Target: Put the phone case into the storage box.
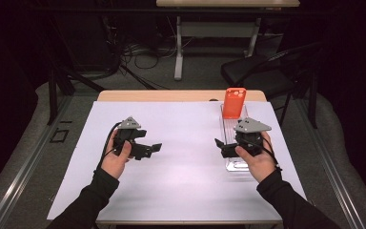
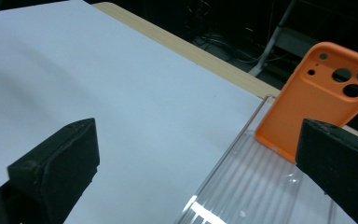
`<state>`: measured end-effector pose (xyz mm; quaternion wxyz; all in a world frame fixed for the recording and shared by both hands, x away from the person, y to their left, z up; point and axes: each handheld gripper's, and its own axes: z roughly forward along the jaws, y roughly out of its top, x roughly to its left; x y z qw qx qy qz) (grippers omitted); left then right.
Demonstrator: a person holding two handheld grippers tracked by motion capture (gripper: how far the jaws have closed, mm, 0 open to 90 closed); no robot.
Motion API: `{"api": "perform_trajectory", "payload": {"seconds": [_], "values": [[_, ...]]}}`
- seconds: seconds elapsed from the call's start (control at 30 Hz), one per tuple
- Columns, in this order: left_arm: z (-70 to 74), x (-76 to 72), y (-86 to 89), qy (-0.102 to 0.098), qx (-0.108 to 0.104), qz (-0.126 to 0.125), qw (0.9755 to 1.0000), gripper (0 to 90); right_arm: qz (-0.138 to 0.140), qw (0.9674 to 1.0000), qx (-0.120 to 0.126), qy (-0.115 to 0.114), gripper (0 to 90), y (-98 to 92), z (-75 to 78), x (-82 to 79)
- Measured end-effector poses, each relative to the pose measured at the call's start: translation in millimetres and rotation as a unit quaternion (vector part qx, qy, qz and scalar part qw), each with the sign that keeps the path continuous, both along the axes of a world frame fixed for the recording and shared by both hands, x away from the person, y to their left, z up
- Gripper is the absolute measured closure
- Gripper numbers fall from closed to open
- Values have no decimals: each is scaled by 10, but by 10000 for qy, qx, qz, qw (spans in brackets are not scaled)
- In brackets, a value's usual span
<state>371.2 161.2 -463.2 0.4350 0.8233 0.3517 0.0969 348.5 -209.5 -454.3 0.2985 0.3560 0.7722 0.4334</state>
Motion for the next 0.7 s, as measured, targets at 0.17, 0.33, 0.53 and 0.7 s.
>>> {"api": "perform_trajectory", "payload": {"seconds": [0.17, 0.33, 0.53, 0.7], "values": [[-40, -49, 13, -32, -50, -16, 10000, 152, 94, 9998, 125, 152, 0, 30, -87, -103], [-91, -127, 30, -93, -146, -28, 9998, 153, 166, 9997, 75, 136, 0, 84, -171, -222], [-162, -203, 68, -91, -166, -41, 9998, 152, 270, 9993, 157, 203, 0, 127, -251, -340], [-200, -232, 91, -100, -135, -48, 9998, 152, 317, 9986, 299, 294, 0, 126, -291, -397]]}}
